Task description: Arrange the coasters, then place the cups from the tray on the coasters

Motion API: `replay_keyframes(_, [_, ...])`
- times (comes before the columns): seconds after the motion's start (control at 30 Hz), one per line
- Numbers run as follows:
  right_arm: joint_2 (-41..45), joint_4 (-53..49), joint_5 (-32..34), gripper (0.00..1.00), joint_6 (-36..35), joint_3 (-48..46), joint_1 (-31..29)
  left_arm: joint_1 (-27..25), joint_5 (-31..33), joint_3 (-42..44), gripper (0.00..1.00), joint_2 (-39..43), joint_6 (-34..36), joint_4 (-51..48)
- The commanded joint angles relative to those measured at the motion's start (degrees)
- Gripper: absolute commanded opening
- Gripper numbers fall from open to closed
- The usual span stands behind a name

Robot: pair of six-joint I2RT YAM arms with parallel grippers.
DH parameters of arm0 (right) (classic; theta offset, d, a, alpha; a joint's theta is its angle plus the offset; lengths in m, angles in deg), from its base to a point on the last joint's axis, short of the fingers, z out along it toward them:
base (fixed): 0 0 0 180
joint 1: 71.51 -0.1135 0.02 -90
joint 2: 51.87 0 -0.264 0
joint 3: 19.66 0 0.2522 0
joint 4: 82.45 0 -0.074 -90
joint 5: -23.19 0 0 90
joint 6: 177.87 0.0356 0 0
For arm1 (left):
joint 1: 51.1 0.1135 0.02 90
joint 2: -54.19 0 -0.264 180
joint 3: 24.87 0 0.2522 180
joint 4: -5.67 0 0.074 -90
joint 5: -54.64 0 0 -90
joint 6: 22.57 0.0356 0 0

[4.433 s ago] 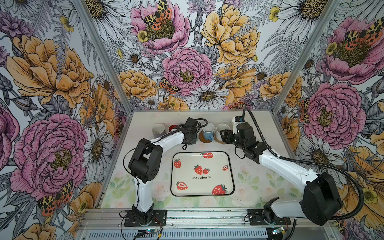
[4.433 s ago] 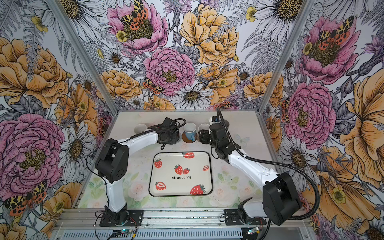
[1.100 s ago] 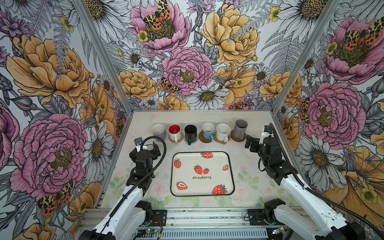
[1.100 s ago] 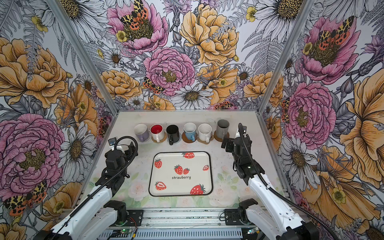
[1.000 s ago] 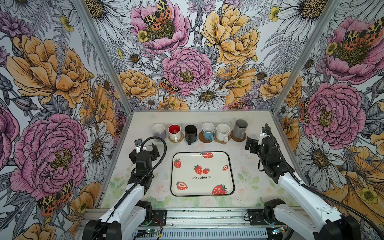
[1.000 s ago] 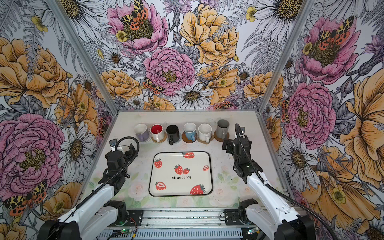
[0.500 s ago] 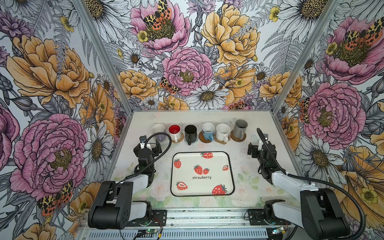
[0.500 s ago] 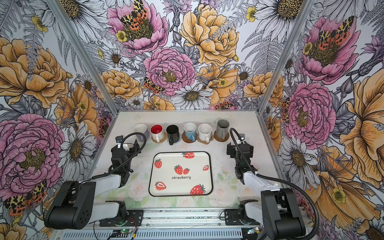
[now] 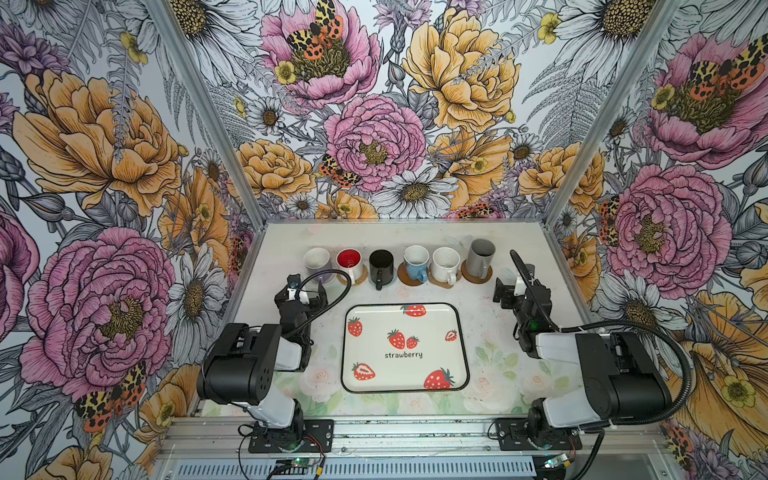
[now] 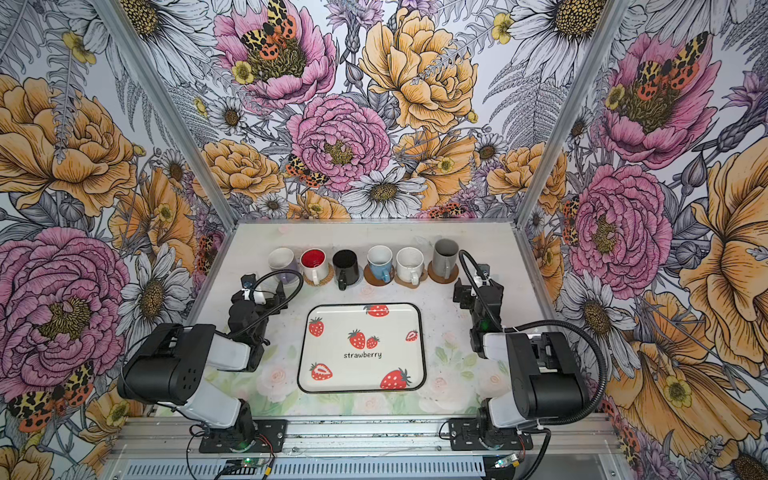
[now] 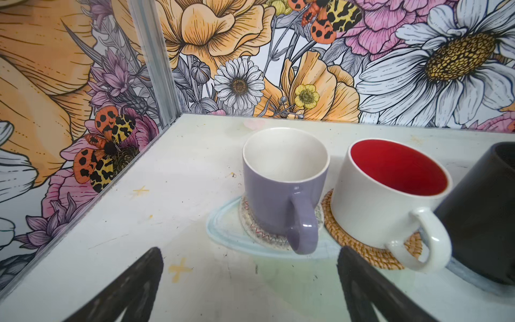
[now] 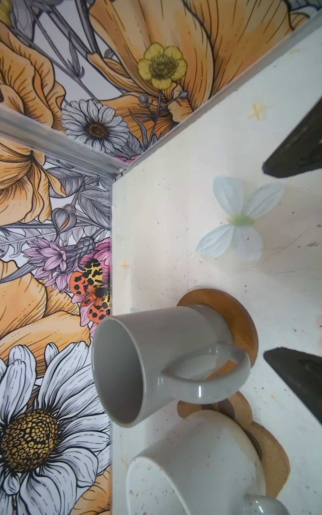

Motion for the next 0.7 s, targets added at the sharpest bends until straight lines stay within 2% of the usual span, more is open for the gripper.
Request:
replay_keyframes(0.0, [-1.35, 2.82, -2.02, 0.98, -0.61, 1.22, 0.51, 0.74, -0.62, -3.35, 0.99, 0.93, 0.09, -2.46])
replay_keyframes(0.1, [-1.65, 2.27, -1.79, 0.98, 0.22, 1.73, 1.06, 1.58, 0.59, -6.41, 0.99, 1.06, -1.48, -8.69])
replay_keyframes(0.67, [-1.74, 2.51, -2.04, 1.0, 0.42, 1.73, 1.5, 2.59, -0.9, -6.36, 0.99, 1.07, -2.24, -8.63])
